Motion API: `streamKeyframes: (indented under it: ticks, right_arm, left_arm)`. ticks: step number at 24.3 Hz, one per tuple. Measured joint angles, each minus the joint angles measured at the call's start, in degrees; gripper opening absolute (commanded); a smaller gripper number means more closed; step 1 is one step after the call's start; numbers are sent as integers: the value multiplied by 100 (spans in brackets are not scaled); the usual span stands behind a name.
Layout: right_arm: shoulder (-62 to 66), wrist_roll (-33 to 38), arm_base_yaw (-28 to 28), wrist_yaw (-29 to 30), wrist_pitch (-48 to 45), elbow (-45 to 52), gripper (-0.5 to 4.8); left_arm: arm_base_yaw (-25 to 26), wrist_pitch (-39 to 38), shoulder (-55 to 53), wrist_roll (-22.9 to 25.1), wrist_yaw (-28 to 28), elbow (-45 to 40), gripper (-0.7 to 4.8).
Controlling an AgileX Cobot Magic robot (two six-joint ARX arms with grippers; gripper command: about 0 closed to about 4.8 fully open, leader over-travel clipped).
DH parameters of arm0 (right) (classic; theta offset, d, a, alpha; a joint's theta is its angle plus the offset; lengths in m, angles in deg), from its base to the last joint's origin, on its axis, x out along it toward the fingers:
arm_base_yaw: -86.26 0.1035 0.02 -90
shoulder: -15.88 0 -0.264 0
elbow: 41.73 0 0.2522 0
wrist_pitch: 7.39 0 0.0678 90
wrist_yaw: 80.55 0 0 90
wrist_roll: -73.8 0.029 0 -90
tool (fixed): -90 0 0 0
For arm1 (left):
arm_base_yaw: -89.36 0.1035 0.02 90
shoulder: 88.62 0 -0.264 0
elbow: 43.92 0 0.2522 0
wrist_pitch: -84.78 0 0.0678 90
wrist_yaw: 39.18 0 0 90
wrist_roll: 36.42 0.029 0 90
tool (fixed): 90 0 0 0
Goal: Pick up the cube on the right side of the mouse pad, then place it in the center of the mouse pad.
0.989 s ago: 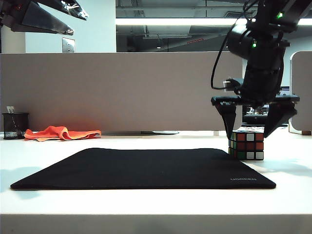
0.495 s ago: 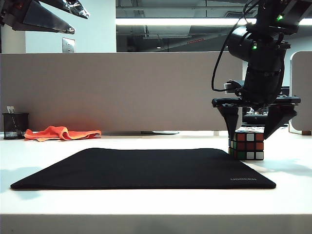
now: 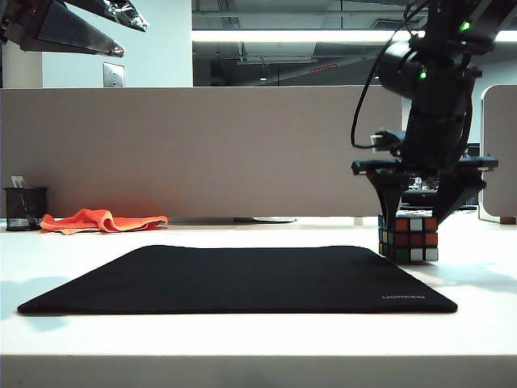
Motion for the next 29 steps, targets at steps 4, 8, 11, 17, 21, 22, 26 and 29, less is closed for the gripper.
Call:
streamKeyframes:
  ticks: [4,8,11,17,21,22,26,29]
  right_arm:
    - [-380,-160,4,-2,33,-77,312]
    - [-872,-173,17,50,-31,-197,313]
    - [-1169,-173,55,463,2,-358,313]
    - [-1292,-170,645,863,79,-986,314]
    - [-1019,-170,1047,890,-50,-1204,313]
    - [-946,-170,1119,903,-74,-1241,314]
    - [-549,-170,1320,890,-55,-1290,313]
    - [-229,-170,1410,881,146,-1283,313]
  left_arm:
    - [2,-125,0,13,-2,0,247]
    - [0,-131,2,144,-2,0,247]
    - [2,-131,0,146,-2,0,247]
    - [-2,-118,0,240,-271,0,247]
    - [2,-61,2,238,-372,0,247]
    - [0,-50,4,238,-372,0,247]
    - [2,-59,4,238,-374,0,247]
    - [0,-85,4,238,-372,0,247]
